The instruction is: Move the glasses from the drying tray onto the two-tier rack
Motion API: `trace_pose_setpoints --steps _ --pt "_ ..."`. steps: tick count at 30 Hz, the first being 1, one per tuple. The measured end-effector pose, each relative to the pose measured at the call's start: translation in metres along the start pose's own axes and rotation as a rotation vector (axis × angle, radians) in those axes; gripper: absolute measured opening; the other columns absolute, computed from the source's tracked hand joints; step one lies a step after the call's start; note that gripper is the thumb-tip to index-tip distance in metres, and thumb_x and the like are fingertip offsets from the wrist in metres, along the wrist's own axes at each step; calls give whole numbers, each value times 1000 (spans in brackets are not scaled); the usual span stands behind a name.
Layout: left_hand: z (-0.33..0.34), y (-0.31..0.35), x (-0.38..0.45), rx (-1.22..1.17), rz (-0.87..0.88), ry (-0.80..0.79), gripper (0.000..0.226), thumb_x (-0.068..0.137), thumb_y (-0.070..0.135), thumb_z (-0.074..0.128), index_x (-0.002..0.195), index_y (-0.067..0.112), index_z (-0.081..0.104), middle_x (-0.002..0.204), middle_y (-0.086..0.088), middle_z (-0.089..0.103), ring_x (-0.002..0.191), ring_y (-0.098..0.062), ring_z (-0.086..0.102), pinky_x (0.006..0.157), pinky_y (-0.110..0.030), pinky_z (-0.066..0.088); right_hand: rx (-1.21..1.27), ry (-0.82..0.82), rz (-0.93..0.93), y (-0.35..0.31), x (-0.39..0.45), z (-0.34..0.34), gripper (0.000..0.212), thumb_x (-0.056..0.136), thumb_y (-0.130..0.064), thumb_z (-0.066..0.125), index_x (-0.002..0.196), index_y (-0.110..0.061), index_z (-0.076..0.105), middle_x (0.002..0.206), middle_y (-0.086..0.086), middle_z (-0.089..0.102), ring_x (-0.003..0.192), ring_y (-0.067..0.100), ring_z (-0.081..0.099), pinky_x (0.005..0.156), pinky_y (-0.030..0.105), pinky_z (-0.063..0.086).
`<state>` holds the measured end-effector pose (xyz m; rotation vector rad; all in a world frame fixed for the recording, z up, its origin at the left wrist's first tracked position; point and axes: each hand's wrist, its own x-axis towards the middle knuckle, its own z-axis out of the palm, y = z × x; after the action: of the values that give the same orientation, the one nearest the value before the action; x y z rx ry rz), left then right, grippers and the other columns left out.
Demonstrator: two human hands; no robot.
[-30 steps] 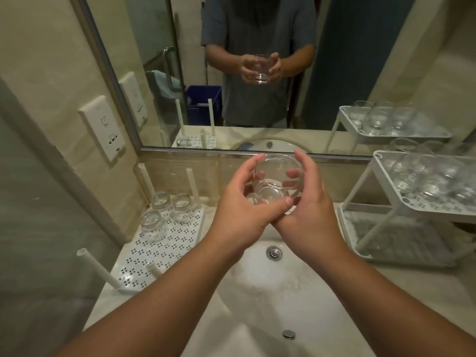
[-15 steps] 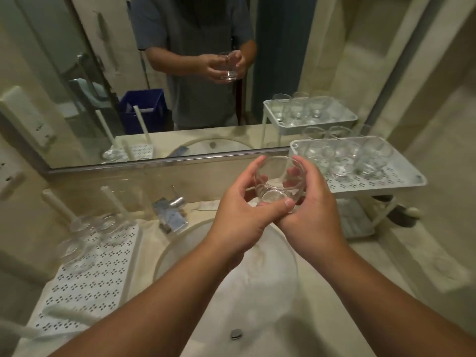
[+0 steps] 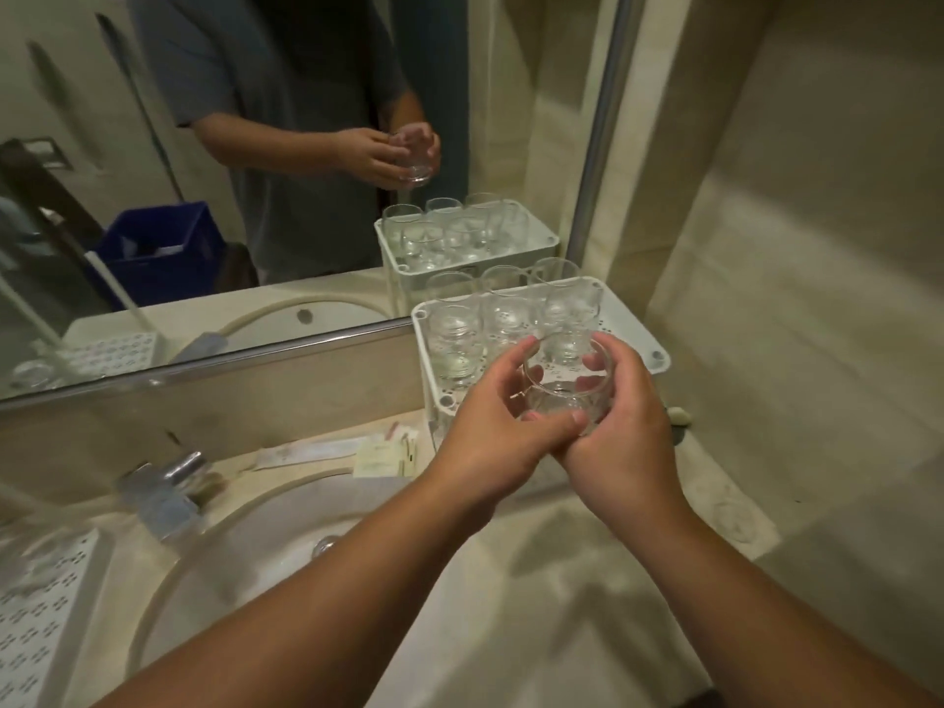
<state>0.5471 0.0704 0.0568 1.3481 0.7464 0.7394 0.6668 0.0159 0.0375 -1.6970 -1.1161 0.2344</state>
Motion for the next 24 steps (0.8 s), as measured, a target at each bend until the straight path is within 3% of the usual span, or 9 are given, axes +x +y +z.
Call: trace_pose_setpoints --steps 3,7,10,14,18,22,24 --pt "21 -4 20 -16 -21 16 83 79 8 82 146 36 43 138 -1 54 117 -2 58 87 -21 53 -6 39 29 20 14 -10 84 67 -17 82 138 -34 41 128 -10 53 117 9 55 96 28 47" --pt "43 -8 42 0 -40 46 79 73 15 85 141 31 49 133 -4 57 114 -15 64 88 -27 56 -20 63 48 40 33 -21 83 69 -13 78 140 -33 39 130 -7 53 116 9 53 91 20 41" --pt "57 -8 57 20 -45 72 76 67 33 80 138 30 52 125 1 61 107 -11 68 87 -29 57 -43 94 55 49 50 -30 82 69 -20 79 141 -30 40 131 -3 54 111 7 53 89 20 40" --pt "70 -8 80 54 -109 126 67 73 48 69 135 28 55 120 3 67 109 -14 67 101 -42 52 -49 164 64 60 79 -38 83 66 -30 84 139 -22 44 128 -1 58 110 13 58 85 18 40" --pt "84 -9 98 127 -132 110 74 78 48 65 144 20 49 124 4 65 115 -17 63 104 -46 49 -49 165 101 74 103 -40 84 70 -20 83 143 -21 41 134 3 57 115 14 57 87 17 39" --pt "100 -8 113 150 -144 49 76 77 48 62 145 20 46 140 -8 57 128 -24 57 107 -50 45 -32 162 131 85 123 -37 81 74 -16 80 142 -25 38 138 1 54 119 15 56 96 29 46" --pt "103 -11 119 111 -152 71 63 78 45 61 137 24 53 131 -2 64 118 -19 63 102 -45 49 -22 159 140 88 133 -35 80 72 -18 81 141 -24 40 137 2 54 116 16 57 93 27 46"
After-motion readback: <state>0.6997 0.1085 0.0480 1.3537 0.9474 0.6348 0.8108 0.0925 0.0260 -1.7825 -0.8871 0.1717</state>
